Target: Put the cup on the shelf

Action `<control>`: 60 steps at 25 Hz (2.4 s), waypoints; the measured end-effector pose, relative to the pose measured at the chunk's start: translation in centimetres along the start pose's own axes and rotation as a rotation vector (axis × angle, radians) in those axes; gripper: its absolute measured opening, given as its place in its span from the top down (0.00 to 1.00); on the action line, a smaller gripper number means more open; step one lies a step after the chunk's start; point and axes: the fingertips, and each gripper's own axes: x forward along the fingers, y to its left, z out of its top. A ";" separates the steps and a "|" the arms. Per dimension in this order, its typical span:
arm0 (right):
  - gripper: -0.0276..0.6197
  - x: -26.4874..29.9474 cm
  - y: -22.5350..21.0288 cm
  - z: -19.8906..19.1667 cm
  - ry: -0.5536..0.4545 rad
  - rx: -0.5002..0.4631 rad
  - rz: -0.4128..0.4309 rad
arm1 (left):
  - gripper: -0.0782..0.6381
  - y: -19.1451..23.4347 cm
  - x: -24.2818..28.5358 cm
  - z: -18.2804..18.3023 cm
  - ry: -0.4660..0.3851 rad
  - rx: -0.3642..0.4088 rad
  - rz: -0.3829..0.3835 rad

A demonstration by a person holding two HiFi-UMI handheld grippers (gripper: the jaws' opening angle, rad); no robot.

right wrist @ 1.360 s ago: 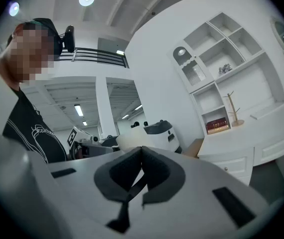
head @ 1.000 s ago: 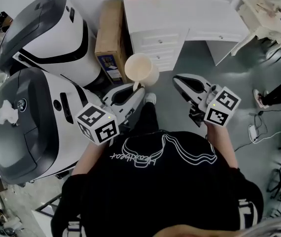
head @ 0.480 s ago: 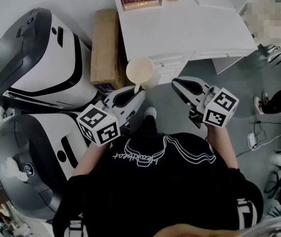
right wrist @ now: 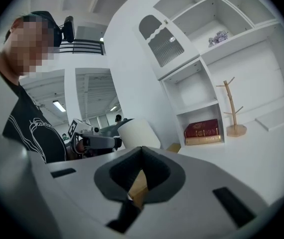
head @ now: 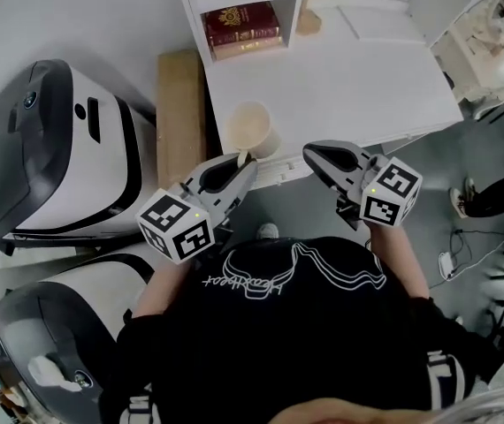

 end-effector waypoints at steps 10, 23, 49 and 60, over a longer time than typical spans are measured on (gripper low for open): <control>0.95 0.1 -3.8 3.3 -0.038 -0.024 -0.037 | 0.82 4.1 4.0 4.1 -0.034 0.014 0.045; 0.95 3.8 -10.1 7.0 -0.022 -0.025 0.041 | 0.82 9.1 8.6 8.9 -0.055 0.047 0.128; 0.95 9.1 -22.7 9.2 0.009 0.039 0.087 | 0.82 20.6 18.6 19.4 -0.058 0.163 0.301; 0.95 9.5 -25.6 8.3 0.033 0.080 0.066 | 0.82 24.8 21.8 21.7 -0.039 0.168 0.346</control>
